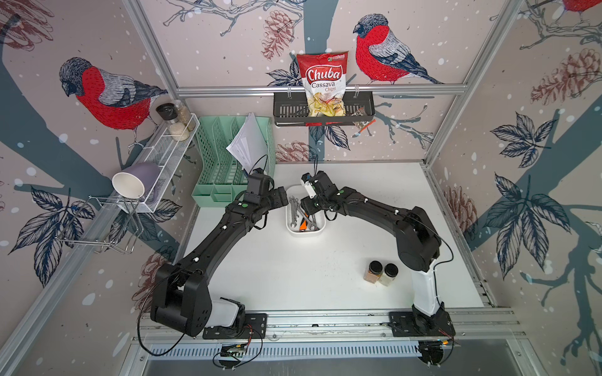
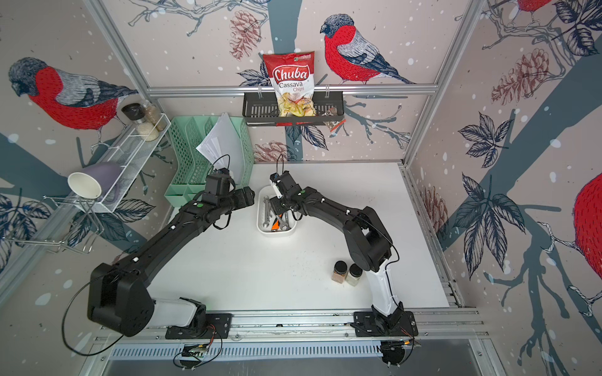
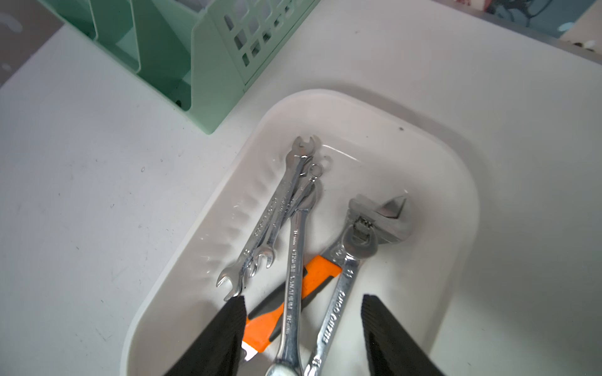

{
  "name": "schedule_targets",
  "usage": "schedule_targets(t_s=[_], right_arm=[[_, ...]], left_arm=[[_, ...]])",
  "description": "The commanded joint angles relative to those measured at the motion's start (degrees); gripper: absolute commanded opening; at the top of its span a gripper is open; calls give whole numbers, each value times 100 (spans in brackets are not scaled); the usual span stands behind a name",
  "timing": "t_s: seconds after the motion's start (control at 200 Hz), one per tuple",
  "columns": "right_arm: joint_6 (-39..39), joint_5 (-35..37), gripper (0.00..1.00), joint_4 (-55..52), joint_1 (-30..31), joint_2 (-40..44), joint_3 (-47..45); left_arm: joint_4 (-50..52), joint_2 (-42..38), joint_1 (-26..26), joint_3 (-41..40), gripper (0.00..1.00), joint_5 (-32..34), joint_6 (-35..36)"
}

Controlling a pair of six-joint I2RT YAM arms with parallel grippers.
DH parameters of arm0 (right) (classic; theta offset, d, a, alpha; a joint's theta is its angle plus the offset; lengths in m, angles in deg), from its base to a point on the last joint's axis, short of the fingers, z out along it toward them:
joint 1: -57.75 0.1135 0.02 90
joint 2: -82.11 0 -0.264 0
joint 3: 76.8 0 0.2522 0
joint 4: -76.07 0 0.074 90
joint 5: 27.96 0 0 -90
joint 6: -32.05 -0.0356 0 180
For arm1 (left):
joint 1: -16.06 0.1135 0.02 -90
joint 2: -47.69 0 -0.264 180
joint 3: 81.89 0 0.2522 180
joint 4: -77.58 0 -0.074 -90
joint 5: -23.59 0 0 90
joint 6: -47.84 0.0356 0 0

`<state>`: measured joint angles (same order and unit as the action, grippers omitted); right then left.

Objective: Take out the wrench from the storage box
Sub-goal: Pick up the wrench from the storage box.

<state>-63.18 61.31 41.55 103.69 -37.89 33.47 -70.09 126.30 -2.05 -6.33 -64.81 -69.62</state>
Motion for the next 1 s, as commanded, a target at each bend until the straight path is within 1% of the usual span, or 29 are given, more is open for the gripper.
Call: schedule_targets(t_s=[0.0, 0.13, 0.2, 0.235, 0.29, 0.335, 0.38, 0.505, 0.64, 0.71, 0.835, 0.89, 0.99], right_arm=[[638, 30, 56, -730, -53, -391, 504], [811, 35, 53, -919, -77, -658, 904], [824, 27, 51, -977, -68, -772, 1069], [807, 34, 48, -1011, -58, -833, 1157], [705, 77, 48, -1011, -49, -896, 1240], [505, 186, 48, -1016, -62, -926, 1285], [130, 297, 48, -1031, -80, -937, 1342], [-846, 281, 49, -1057, -9, -884, 1387], [-1358, 490, 49, -1606, 131, -1128, 1871], [-1510, 530, 49, -1841, 155, -1191, 1962], [-1539, 443, 48, -1873, 148, -1102, 1780], [-1431, 373, 44, -1778, 162, -1054, 1690], [-1149, 79, 43, -1584, 170, -1055, 1633]], left_arm=[[132, -89, 11, -87, 89, 1, 253], [122, -83, 17, -200, 89, -50, 275], [139, -75, 13, -208, 89, -22, 294], [131, -78, 11, -207, 89, -13, 302], [129, -89, 11, -209, 89, -7, 305], [127, -104, 13, -212, 89, -11, 303], [130, -123, 14, -215, 89, 1, 304], [92, -161, 17, -271, 89, 52, 288], [94, -114, 11, -272, 89, -28, 276], [132, -75, 14, -254, 89, -38, 283], [170, -81, 10, -224, 89, -22, 298], [164, -137, 17, -238, 89, 14, 290], [132, -239, 37, -299, 91, 133, 186]])
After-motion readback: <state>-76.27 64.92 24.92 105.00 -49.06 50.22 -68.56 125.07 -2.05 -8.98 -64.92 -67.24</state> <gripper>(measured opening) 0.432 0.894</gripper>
